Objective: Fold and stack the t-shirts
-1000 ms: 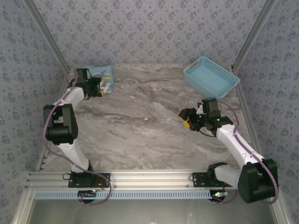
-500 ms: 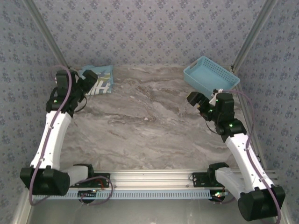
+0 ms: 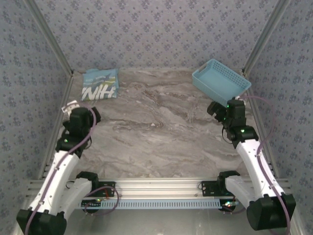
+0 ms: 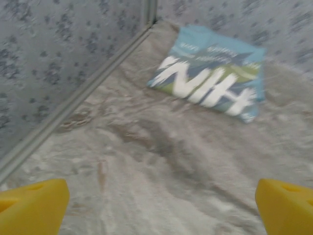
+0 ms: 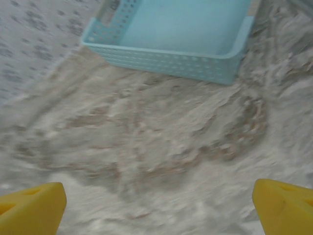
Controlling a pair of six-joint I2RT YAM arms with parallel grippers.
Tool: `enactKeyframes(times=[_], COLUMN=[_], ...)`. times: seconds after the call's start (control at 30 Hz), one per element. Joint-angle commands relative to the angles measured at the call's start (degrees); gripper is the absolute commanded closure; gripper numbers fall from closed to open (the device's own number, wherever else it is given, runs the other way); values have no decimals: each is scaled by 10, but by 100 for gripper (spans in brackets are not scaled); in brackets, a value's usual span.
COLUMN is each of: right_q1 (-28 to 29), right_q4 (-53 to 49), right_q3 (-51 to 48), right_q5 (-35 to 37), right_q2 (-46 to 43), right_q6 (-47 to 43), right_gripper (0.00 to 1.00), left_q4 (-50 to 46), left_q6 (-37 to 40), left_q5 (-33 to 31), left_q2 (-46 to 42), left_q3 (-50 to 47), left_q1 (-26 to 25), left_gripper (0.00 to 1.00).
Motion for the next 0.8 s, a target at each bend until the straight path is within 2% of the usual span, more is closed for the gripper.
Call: enactKeyframes(times=[0.0, 0.03, 0.07, 0.13, 0.23, 0.37, 0.43, 0.47, 0.5, 0.6, 0.67, 0.73, 0.77], right_q1=[1, -1, -7, -16, -19, -23, -26, -28, -32, -62, -73, -73, -72], right_q4=[176, 213, 244, 297, 354, 486, 508, 540, 529, 596, 686, 788, 796], right_q3=[-93, -116, -134, -155, -162, -176, -156, -156, -144, -159, -196, -236, -246], right_q5=[67, 77, 82, 84, 77, 59, 47, 38, 37, 5, -14, -21, -2], right_q2=[-3, 5, 17, 51, 128, 226, 257, 275, 285, 319, 340, 365, 356], right_q6=[-152, -177, -194, -202, -218, -240, -253, -283, -290, -279, -271, -278, -282], right_gripper=[0, 0, 0, 0, 0, 0, 0, 0, 0, 0, 0, 0, 0], left_q4=[179, 181, 188, 228, 328, 448, 502, 506, 542, 594, 654, 807, 786], left_q6=[130, 132, 127, 135, 142, 160, 167, 173, 173, 179, 200, 208, 198], left_q5=[-31, -30, 3, 105, 109, 139, 155, 167, 177, 204, 224, 215, 194], left_q2=[25, 36, 48, 75, 141, 256, 304, 322, 340, 385, 400, 438, 424], left_q3=[-72, -76, -81, -101, -127, -130, -127, -114, -113, -111, -136, -193, -198], left_q1=[3, 6, 19, 64, 80, 100, 107, 109, 114, 130, 120, 113, 112], left_gripper=[2, 2, 2, 2, 2, 2, 2, 2, 2, 2, 2, 2, 2])
